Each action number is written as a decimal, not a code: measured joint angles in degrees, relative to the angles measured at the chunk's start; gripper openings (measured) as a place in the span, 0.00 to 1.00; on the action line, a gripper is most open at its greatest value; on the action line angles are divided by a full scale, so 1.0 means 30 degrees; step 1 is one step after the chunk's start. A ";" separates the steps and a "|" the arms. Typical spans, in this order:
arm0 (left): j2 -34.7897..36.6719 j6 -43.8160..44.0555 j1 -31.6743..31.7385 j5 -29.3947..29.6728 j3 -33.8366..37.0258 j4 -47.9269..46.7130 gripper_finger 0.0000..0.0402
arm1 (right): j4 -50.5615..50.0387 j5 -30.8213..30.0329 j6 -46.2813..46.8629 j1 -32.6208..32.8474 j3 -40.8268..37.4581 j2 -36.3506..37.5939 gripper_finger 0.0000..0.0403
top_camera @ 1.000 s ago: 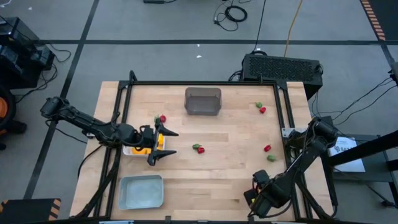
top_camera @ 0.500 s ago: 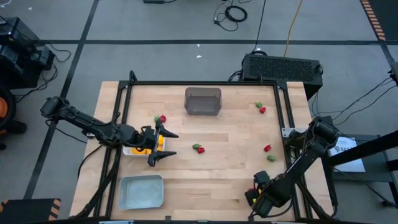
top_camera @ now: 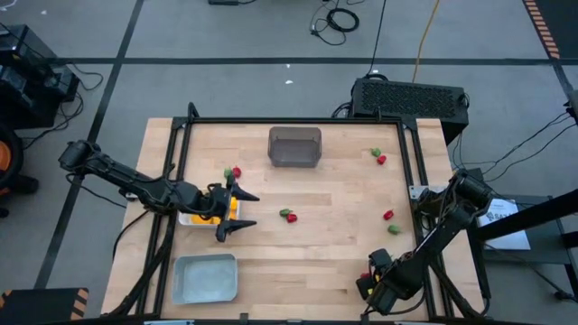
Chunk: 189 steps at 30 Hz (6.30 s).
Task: Sort produce into baskets
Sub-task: Put the lemon into the white bin, then put the red chili pepper into the black transparent bin
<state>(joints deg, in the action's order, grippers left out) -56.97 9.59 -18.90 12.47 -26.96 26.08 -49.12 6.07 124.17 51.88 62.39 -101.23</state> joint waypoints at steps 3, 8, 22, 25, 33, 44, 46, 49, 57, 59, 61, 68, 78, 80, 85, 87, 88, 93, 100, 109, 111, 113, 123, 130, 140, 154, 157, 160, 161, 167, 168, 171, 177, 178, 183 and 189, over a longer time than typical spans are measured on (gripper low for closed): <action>0.0000 0.0164 0.0000 0.0221 -0.0001 -0.0251 0.85 | 0.0007 -0.0002 -0.0415 -0.0007 0.0000 0.0000 0.66; 0.0000 0.0216 0.0000 0.1337 0.0000 -0.1113 0.85 | -0.0037 0.0008 -0.1360 -0.0007 0.0000 0.0012 0.55; 0.0000 -0.1488 0.0044 0.1523 0.0000 -0.1536 0.85 | -0.1829 -0.0111 -0.2838 -0.0058 0.0000 0.1983 0.52; 0.0000 -0.2414 0.0044 0.1554 0.0000 -0.1521 0.85 | -0.1851 -0.1479 -0.3022 -0.0093 0.0000 0.2863 0.52; 0.0000 -0.3966 0.0814 0.8056 0.0000 -0.1680 0.85 | 0.0854 -1.2322 -0.8546 -0.2060 0.0000 0.4484 0.53; 0.0000 -0.2807 0.3980 1.4079 0.0000 -0.6180 0.85 | 1.4001 -1.4548 -2.7506 -0.9402 0.0007 0.2801 0.53; 0.0000 -0.2821 0.4455 1.4311 0.0000 -0.6698 0.85 | 1.7923 -1.3090 -3.0881 -1.0481 0.0007 0.1854 0.53; 0.0000 -0.2823 0.5063 1.5331 0.0000 -0.7557 0.85 | 2.3695 -1.1177 -3.4508 -1.1701 0.0007 0.0156 0.53; -0.0007 -0.4419 0.6036 1.7468 0.0000 -1.0109 0.85 | 3.4618 -0.8135 -3.6407 -1.3747 0.0375 -0.4852 0.53; -0.0001 -0.4346 0.6255 1.8123 0.0000 -1.0617 0.85 | 3.5964 -0.7618 -3.6193 -1.4073 0.1161 -0.6036 0.53; -0.0001 -0.4345 0.6487 1.8578 0.0000 -1.1006 0.85 | 3.6299 -0.7272 -3.6282 -1.4285 0.2394 -0.7159 0.53; 0.0000 -0.4306 0.6776 1.8782 0.0007 -1.1887 0.85 | 3.3115 -0.6883 -3.7727 -1.4493 0.7639 -1.0477 0.53; 0.0000 -0.4259 0.6776 1.8782 0.0015 -1.2238 0.85 | 2.8574 -0.6986 -3.7782 -1.4834 1.2859 -1.3163 0.54; -0.0001 -0.4207 0.6776 1.8720 0.0015 -1.2241 0.85 | 2.7652 -0.6978 -3.7780 -1.4863 1.3223 -1.3216 0.55; 0.0000 -0.3317 0.6776 1.8688 0.0015 -1.2533 0.85 | 2.6328 -0.6944 -3.7780 -1.4936 1.3689 -1.3209 0.63; -0.0005 -0.3317 0.6776 1.8685 0.0015 -1.2537 0.85 | 2.6002 -0.6904 -3.7780 -1.4936 1.3837 -1.3209 0.67; -0.0007 -0.3317 0.6776 1.8673 0.0015 -1.2540 0.85 | 2.5944 -0.6902 -3.7780 -1.4936 1.3895 -1.3209 0.69; -0.0007 -0.3317 0.6776 1.8651 0.0015 -1.2544 0.85 | 2.5763 -0.6827 -3.7754 -1.4932 1.4106 -1.3209 0.75; -0.0004 -0.3299 0.6768 1.8337 0.0015 -1.2964 0.85 | 2.1090 -0.4929 -3.8122 -1.4914 1.4112 -1.1435 0.77; 0.0000 -0.3242 0.6754 1.7358 0.0015 -1.3066 0.85 | 1.1007 -0.5012 -3.7362 -1.4385 1.4141 -0.7296 0.77; 0.0000 -0.3223 0.6754 1.6970 0.0015 -1.3040 0.85 | 0.9060 -0.4985 -3.6814 -1.4136 1.4141 -0.6681 0.77; 0.0000 -0.2763 0.6739 1.6425 0.0015 -1.3033 0.85 | 0.6869 -0.4985 -3.6232 -1.3813 1.4141 -0.6228 0.77; -0.0007 -0.2298 0.6739 1.0688 0.0015 -1.0058 0.85 | -0.1958 -0.4970 -3.2268 -1.1932 1.4116 -0.5763 0.77; -0.0007 -0.2330 0.6739 0.1469 0.0015 -0.4426 0.85 | -0.3104 -0.7425 -3.0612 -1.1072 1.3836 -0.5763 0.77; -0.0142 -0.0316 0.5969 -0.5158 0.0015 -0.4460 0.85 | 0.0639 -0.7727 -3.1597 -1.0742 1.1544 -0.5763 0.77; -0.2553 -0.0816 0.5544 -0.5081 0.0015 -0.2997 0.85 | 0.4197 -1.1859 -3.2265 -1.1378 0.7766 -0.5799 0.77; -0.2579 -0.0885 0.5544 -0.5826 0.0015 -0.2822 0.85 | 0.5370 -1.1042 -3.2392 -1.1827 0.6836 -0.5799 0.77; -0.2579 -0.0944 0.5538 -0.6381 0.0015 -0.2827 0.85 | 0.7022 -1.0497 -3.2783 -1.2202 0.5991 -0.5799 0.77; -0.2579 -0.0965 0.5544 -0.6375 0.0015 -0.2841 0.85 | 0.7577 -1.0483 -3.2895 -1.2308 0.5774 -0.5799 0.77; -0.2579 -0.0964 0.5544 -0.6382 0.0015 -0.3095 0.85 | 0.8383 -1.0398 -3.2984 -1.2681 0.5209 -0.5799 0.77; -0.2579 -0.0960 0.5544 -0.6382 0.0015 -0.3095 0.85 | 0.8375 -1.0386 -3.2855 -1.2722 0.5206 -0.5799 0.76; -0.2579 -0.0957 0.5544 -0.6397 0.0015 -0.3109 0.85 | 0.8402 -1.0133 -3.2672 -1.2832 0.5180 -0.5799 0.72; -0.2579 -0.0837 0.5544 -0.6430 0.0015 -0.3226 0.85 | 0.8534 -0.9521 -3.2629 -1.3249 0.5180 -0.5799 0.59; -0.2579 -0.0812 0.5544 -0.6441 0.0015 -0.3254 0.85 | 0.8539 -0.9290 -3.2618 -1.3337 0.5180 -0.5799 0.57; -0.2579 -0.0797 0.5544 -0.6441 0.0015 -0.3612 0.85 | 0.9415 -0.7808 -3.2379 -1.3689 0.4501 -0.5799 0.45; -0.2579 -0.0797 0.5544 -0.6441 0.0015 -0.3728 0.85 | 0.9908 -0.7463 -3.1602 -1.3755 0.3978 -0.5727 0.30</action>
<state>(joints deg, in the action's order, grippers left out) -64.71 7.20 -2.26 -6.85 -26.92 14.90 -19.40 -16.32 29.36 10.61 74.32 -118.41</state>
